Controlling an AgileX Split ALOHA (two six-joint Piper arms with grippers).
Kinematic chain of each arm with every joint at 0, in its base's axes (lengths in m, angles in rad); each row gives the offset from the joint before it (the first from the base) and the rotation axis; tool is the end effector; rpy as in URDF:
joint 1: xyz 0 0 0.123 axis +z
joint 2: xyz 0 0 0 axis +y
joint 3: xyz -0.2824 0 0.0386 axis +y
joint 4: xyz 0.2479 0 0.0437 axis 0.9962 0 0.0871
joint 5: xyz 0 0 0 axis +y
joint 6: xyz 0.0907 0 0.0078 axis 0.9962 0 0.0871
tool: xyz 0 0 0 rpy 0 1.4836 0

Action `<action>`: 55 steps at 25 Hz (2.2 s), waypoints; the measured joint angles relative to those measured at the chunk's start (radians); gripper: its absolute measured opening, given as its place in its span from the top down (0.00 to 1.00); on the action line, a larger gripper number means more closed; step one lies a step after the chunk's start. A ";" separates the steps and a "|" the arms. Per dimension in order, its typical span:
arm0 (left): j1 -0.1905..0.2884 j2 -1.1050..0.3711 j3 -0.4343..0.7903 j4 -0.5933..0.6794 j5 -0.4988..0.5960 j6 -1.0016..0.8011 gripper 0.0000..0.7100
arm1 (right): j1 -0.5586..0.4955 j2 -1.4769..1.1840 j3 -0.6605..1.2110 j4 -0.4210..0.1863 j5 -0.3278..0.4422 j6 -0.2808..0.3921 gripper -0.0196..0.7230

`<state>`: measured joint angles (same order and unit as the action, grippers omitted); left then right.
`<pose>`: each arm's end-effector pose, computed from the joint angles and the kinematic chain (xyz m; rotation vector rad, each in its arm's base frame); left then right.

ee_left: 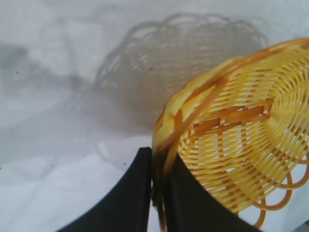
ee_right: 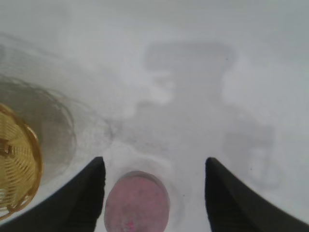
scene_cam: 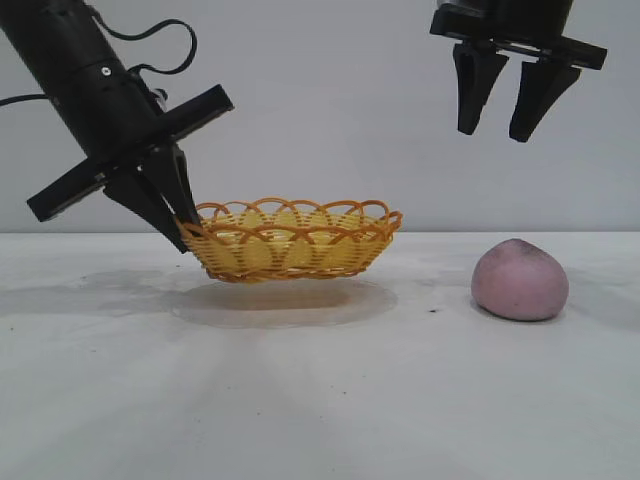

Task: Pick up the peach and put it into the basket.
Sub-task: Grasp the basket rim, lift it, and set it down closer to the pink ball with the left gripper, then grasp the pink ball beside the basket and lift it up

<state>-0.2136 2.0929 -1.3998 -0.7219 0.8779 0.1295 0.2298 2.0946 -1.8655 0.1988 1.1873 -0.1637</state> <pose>0.3915 -0.1323 0.1474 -0.1569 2.9538 -0.8723 0.4323 0.1183 0.2477 -0.4914 2.8510 0.2920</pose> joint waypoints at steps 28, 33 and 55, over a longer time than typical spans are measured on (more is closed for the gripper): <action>-0.002 -0.041 -0.129 0.216 0.189 -0.024 0.11 | 0.000 0.000 0.000 0.011 -0.006 0.000 0.40; -0.004 -0.041 -0.284 0.552 0.313 -0.092 0.29 | 0.000 0.000 0.000 0.011 -0.006 0.000 0.40; 0.166 -0.336 -0.035 0.818 0.344 -0.117 0.33 | 0.000 0.000 0.000 0.015 -0.004 0.000 0.40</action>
<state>-0.0472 1.7573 -1.4351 0.0966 1.2224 0.0121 0.2298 2.0946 -1.8655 0.2141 1.1834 -0.1637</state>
